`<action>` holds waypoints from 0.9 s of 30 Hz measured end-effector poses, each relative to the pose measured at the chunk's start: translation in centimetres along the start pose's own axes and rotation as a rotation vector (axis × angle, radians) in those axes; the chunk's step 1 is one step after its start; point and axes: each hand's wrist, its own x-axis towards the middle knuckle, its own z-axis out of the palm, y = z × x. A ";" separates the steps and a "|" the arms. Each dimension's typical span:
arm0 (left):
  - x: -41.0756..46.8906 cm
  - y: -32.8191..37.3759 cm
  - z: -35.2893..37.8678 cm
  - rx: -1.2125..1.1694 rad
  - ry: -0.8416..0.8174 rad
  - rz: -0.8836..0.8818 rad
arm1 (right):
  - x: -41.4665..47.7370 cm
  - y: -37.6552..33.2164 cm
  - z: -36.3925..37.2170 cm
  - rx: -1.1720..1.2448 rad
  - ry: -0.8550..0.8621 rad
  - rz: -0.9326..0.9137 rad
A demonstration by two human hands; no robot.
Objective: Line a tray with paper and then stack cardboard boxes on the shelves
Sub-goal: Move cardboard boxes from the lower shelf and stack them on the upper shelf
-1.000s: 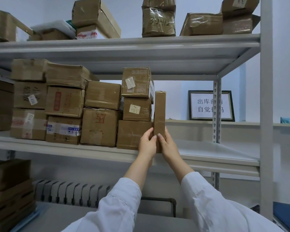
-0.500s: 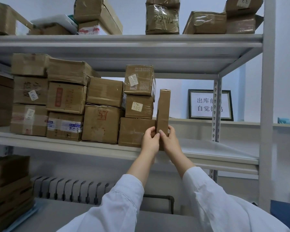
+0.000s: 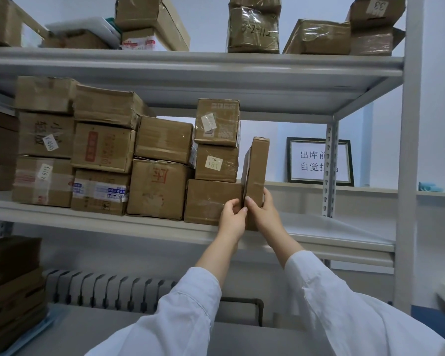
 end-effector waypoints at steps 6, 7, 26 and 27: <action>0.2 0.0 -0.3 0.010 -0.012 0.004 | 0.3 -0.3 -0.2 -0.014 -0.007 0.024; 0.2 0.0 -0.3 0.008 -0.014 0.003 | 0.3 -0.3 -0.2 -0.015 -0.005 0.021; 0.8 -0.3 -0.3 -0.022 -0.023 -0.025 | -0.2 -0.4 -0.4 -0.009 0.004 -0.007; 0.7 -0.3 -0.3 -0.022 -0.023 -0.028 | -0.3 -0.5 -0.5 -0.011 0.003 -0.012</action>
